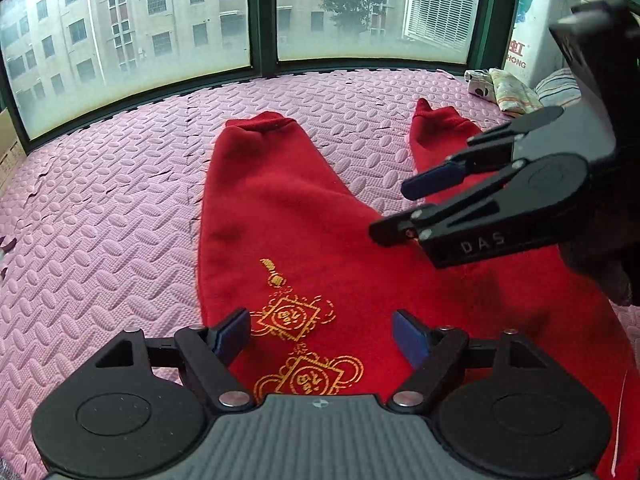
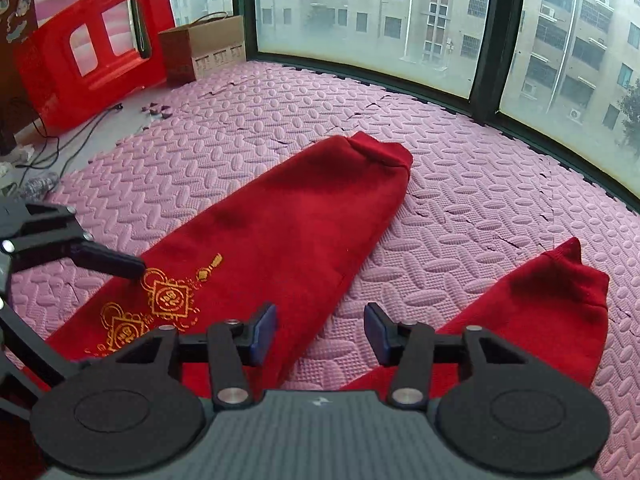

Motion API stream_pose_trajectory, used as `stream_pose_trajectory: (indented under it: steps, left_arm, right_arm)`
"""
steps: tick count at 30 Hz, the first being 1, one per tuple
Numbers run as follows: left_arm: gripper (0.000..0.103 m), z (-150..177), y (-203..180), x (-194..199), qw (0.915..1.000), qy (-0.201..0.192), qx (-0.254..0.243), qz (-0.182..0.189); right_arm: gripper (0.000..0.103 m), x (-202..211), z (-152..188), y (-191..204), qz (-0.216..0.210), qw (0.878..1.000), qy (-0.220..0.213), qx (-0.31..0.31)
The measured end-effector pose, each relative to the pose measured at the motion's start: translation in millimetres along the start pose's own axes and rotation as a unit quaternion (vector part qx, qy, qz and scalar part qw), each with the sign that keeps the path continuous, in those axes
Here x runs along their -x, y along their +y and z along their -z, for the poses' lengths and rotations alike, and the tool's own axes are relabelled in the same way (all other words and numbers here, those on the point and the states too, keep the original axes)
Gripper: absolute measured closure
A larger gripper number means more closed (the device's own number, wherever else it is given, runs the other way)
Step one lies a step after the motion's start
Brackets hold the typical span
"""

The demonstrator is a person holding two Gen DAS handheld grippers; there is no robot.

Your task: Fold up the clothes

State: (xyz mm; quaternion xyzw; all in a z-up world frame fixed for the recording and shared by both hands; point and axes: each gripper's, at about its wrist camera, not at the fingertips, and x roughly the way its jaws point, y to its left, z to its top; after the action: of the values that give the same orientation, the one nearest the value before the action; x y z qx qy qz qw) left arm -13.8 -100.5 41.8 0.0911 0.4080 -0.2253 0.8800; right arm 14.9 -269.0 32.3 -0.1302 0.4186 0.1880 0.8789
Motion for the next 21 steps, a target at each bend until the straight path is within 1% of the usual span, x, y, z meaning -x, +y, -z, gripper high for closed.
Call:
stream_pose_trajectory:
  steps: [3, 6, 8, 13, 14, 18, 21]
  left_arm:
    - [0.023, 2.1, 19.3, 5.8, 0.9995, -0.008, 0.025, -0.02]
    - [0.023, -0.7, 38.1, 0.0, 0.9972, -0.005, 0.059, -0.045]
    - [0.023, -3.0, 45.2, -5.2, 0.9954, -0.006, 0.072, -0.062]
    - [0.023, -2.6, 50.2, -21.1, 0.9927, 0.005, 0.06, -0.105]
    - [0.022, -1.2, 51.9, -23.4, 0.9921, 0.008, 0.06, -0.109]
    - [0.022, 1.6, 60.0, -24.1, 0.9911, 0.007, 0.078, -0.108]
    - [0.022, 1.8, 60.8, -21.1, 0.9901, 0.009, 0.081, -0.114]
  right_arm:
    - [0.054, 1.2, 12.9, -5.1, 0.007, 1.0, 0.003, -0.007]
    - [0.054, 6.2, 13.6, -5.8, 0.017, 1.0, 0.002, -0.013]
    - [0.054, 7.1, 10.8, -1.8, 0.02, 1.0, -0.004, -0.008]
    - [0.053, -0.2, 9.8, -1.8, 0.017, 1.0, 0.003, -0.011]
    - [0.053, 0.5, 9.9, -1.4, 0.019, 1.0, 0.003, -0.01]
    - [0.053, 1.8, 13.1, 2.3, 0.033, 0.999, 0.003, -0.003]
    - [0.053, 4.4, 12.6, 1.5, 0.033, 0.999, 0.0, -0.011]
